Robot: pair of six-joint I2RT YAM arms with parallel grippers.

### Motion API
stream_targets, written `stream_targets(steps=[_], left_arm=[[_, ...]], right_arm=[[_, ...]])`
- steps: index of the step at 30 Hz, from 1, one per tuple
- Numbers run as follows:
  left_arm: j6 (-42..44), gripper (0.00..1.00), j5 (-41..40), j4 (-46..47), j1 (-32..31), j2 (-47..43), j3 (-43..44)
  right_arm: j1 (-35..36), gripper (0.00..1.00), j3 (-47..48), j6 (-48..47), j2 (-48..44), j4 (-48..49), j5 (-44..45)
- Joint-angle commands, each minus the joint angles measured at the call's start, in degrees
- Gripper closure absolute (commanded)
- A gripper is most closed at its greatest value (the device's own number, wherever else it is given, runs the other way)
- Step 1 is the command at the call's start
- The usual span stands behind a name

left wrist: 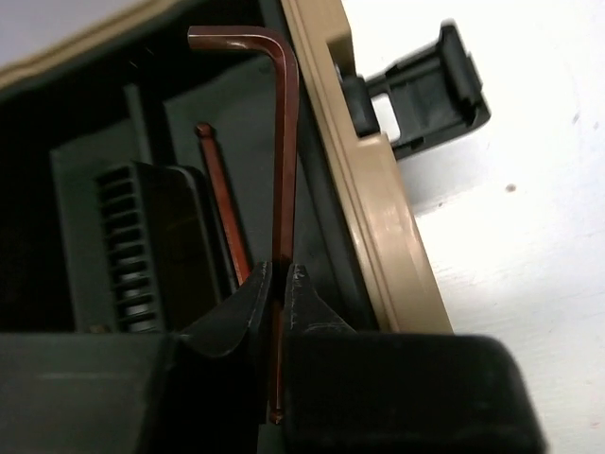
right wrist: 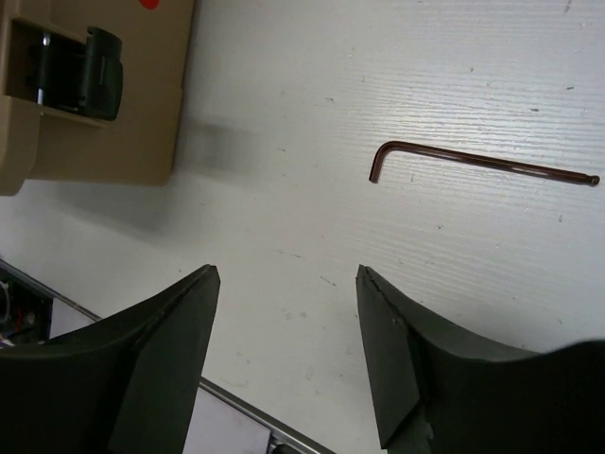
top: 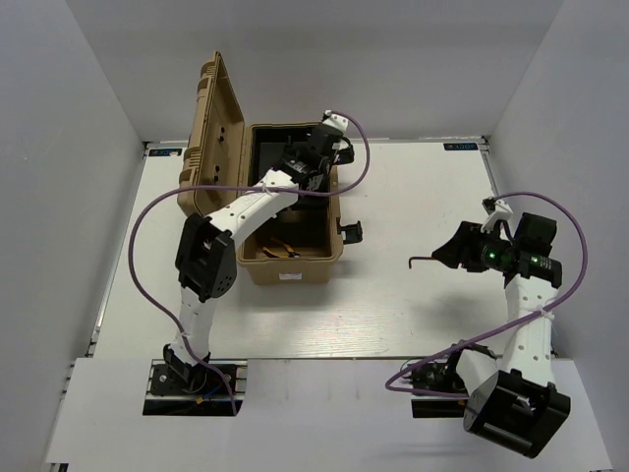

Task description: Sort the tools into containers

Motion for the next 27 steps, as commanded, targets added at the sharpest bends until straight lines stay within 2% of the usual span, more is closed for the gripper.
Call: stream_targets(steps=[1, 2, 3, 6, 9, 10, 11, 12, 13, 15, 16, 18, 19, 20, 21, 22, 24, 27], left_arm=[[-0.87, 0.79, 0.46, 0.29, 0.99, -1.25, 1.78], [-0.87, 0.72, 0.46, -0.4, 0.99, -0.73, 1.78], [-0.87, 0.6, 0.46, -0.41, 1.6, -0.72, 1.78], [-0.87, 0.47, 1.59, -0.94, 2.13, -1.33, 3.01], [-0.87, 0.42, 3.09, -2.25, 2.14, -1.95, 4.85], [-0.87, 0.41, 4.23, -2.87, 2.14, -3.43, 5.47], [-0.17, 0.41, 4.76, -3.39, 1.44, -4.49, 5.48], [-0.17, 0.41, 5.37, -3.4, 1.43, -5.89, 4.78], [0.36, 0.56, 8.51, -2.79, 0.82, -7.74, 3.38], [-0.68, 0.97, 12.92, -0.43, 0.82, -15.55, -3.35], [-0.69, 1.0, 18.07, 0.46, 0.82, -18.53, -6.19], [-2.01, 1.0, 25.29, 3.26, 0.29, -27.64, -15.5], [-2.01, 0.97, 28.12, 4.32, 0.29, -30.66, -18.66], [-2.01, 0.85, 33.36, 6.34, 0.29, -33.56, -24.96], [-2.01, 0.7, 35.77, 6.97, 0.29, -38.9, -27.81], [-0.45, 0.48, 38.31, 7.58, -0.23, -41.48, -30.53], [0.71, 0.36, 43.06, 8.28, -0.24, -46.14, -37.22], [1.94, 0.32, 45.37, 9.6, -0.24, -55.02, -45.22]], right_arm=[[-0.07, 0.33, 0.52, -3.76, 1.89, -1.58, -2.27], [0.01, 0.32, 0.7, -5.17, 2.42, -1.68, -2.88], [0.02, 0.32, 0.96, -7.18, 3.73, -2.89, -4.02], [0.1, 0.3, 1.93, -12.73, 6.1, -4.83, -5.78], [0.37, 0.32, 3.59, -20.54, 8.92, -7.65, -6.75], [0.37, 0.38, 3.95, -22.48, 9.97, -8.96, -7.01], [0.28, 0.44, 4.91, -29.63, 10.76, -9.41, -6.67], [0.19, 0.51, 5.01, -32.23, 11.38, -9.58, -5.97], [0.28, 0.64, 5.44, -37.91, 13.48, -9.76, -4.92], [0.45, 0.73, 6.23, -47.05, 15.16, -10.46, -3.51], [0.89, 0.78, 6.32, -54.94, 18.21, -12.38, -2.54], [1.59, 0.76, 6.33, -65.67, 20.34, -13.1, 0.43], [2.38, 0.67, 6.15, -67.3, 23.31, -11.88, 2.98], [3.26, 0.59, 5.97, -68.45, 24.38, -9.78, 4.31], [3.79, 0.52, 5.62, -69.94, 26.05, -8.72, 8.5], [4.49, 0.46, 5.53, -69.87, 26.85, -7.14, 9.76], [5.9, 0.39, 5.53, -69.35, 29.39, -1.78, 12.3], [7.39, 0.35, 6.32, -67.68, 32.12, 3.41, 14.42]])
